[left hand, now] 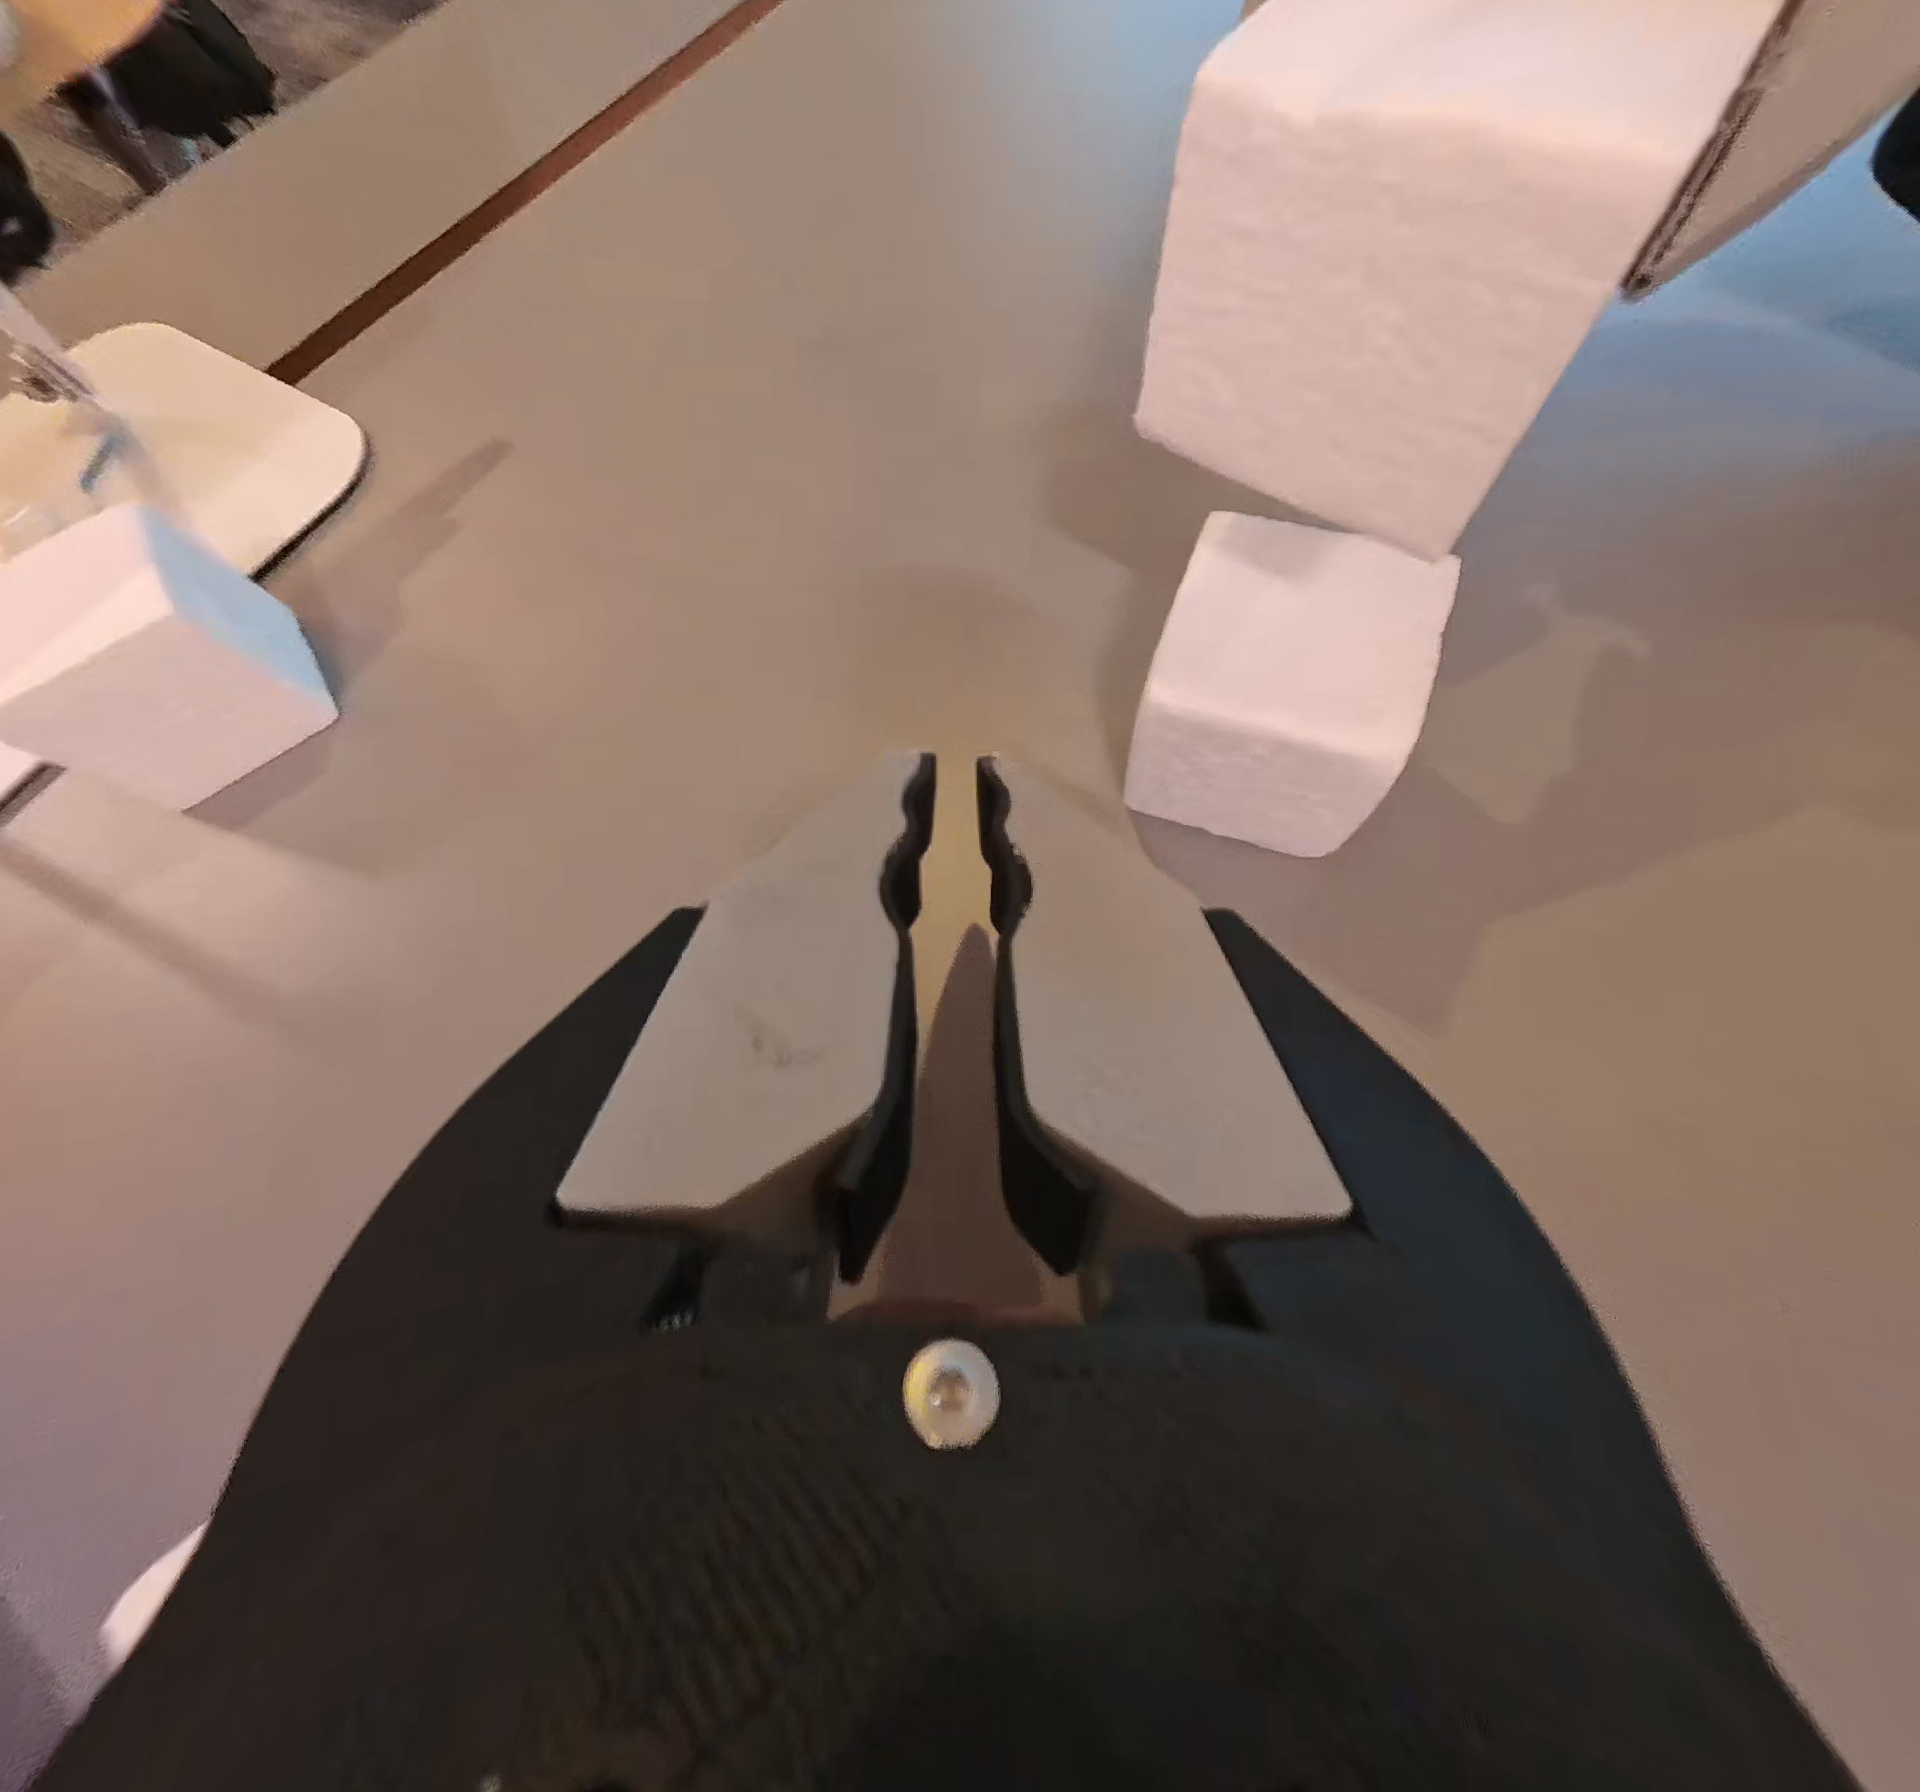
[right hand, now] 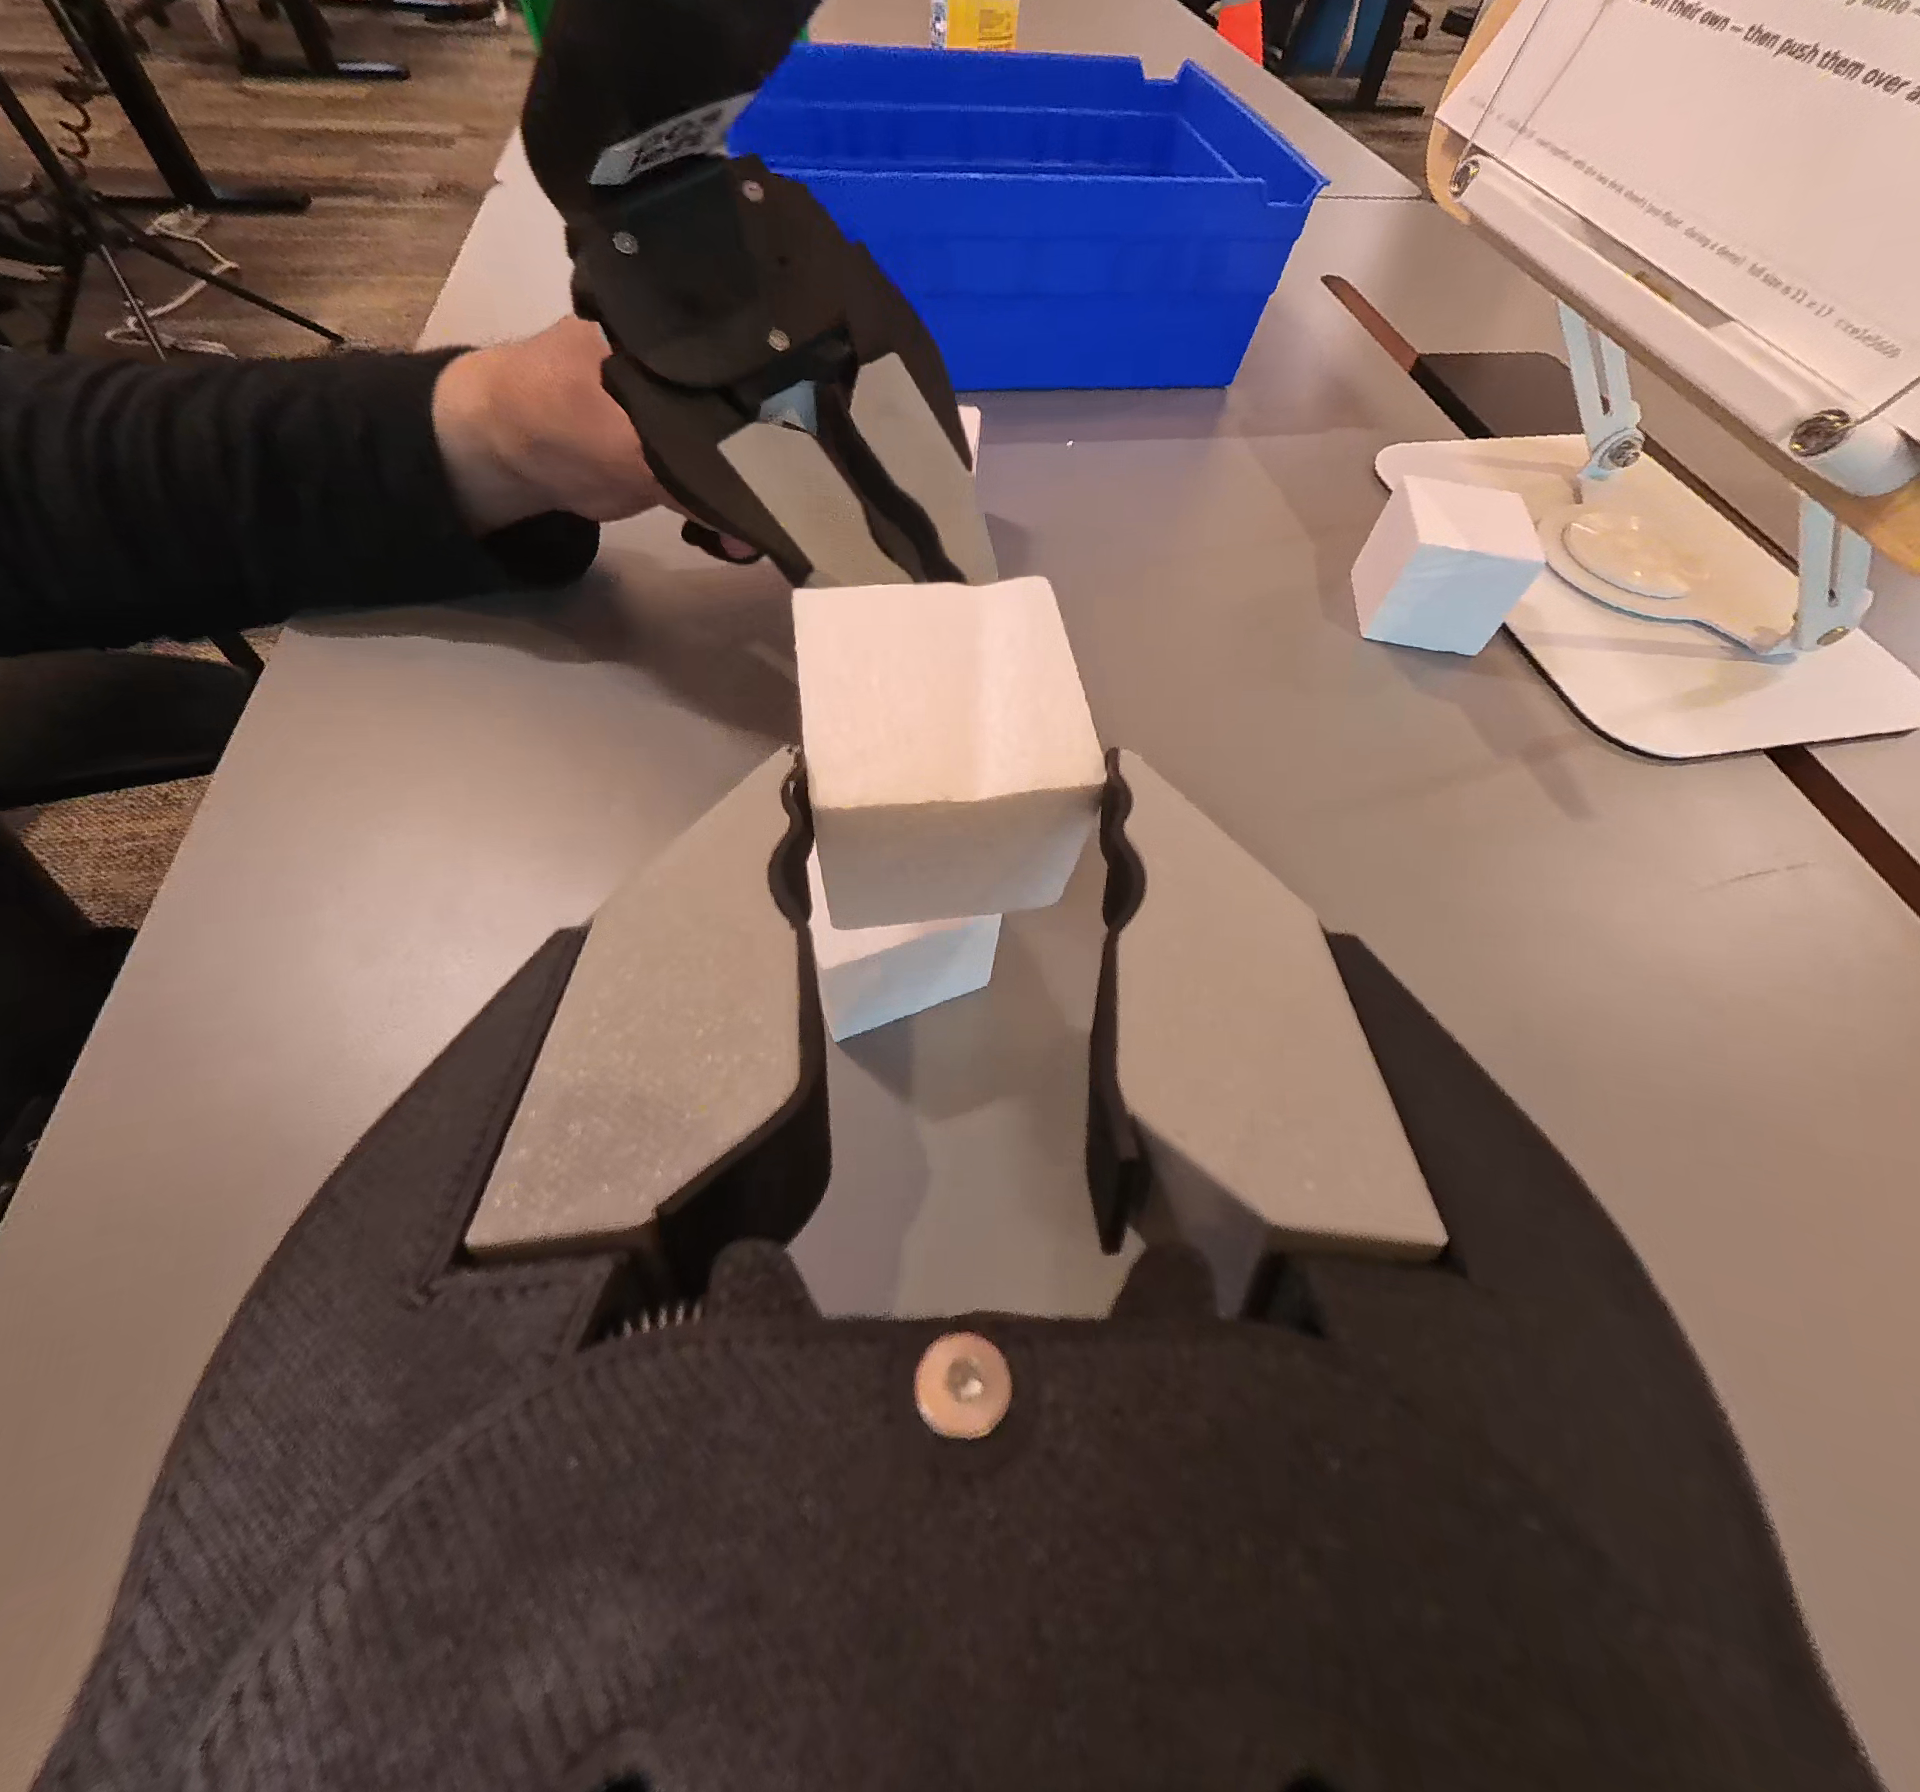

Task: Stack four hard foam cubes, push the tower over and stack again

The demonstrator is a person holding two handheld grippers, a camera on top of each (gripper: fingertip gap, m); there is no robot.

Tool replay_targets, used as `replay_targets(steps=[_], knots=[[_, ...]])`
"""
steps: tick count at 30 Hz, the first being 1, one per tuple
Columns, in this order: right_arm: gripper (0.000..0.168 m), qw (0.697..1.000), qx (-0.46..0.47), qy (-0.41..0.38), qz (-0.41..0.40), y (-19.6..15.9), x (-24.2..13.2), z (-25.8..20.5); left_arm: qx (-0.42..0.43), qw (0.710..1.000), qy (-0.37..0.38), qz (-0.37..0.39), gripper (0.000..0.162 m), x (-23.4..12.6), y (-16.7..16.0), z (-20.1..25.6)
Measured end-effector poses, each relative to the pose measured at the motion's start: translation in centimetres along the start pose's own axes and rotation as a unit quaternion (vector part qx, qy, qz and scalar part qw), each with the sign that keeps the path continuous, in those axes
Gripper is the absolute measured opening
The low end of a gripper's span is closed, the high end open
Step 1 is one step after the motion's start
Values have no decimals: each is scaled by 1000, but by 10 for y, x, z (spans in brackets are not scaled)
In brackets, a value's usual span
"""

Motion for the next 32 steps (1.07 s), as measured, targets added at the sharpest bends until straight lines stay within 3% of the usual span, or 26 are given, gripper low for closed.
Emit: replay_targets(steps=[20, 32], knots=[[53, 998, -39, 23, -36, -6, 10, -12, -20, 998, -55, -29, 13, 37, 5, 17], [53, 997, -15, 2, -70, -10, 15, -8, -27, 998, -51, -28, 16, 27, 2, 18]])
Point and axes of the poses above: each gripper's, where its closed fingertips meet, x out along the fingers, y out of its top, z = x × y across the jaws, the point moved 7 cm from there along -x, back along the fingers, and after that the axes turned 6 degrees about -z, right-handed, at the moved point
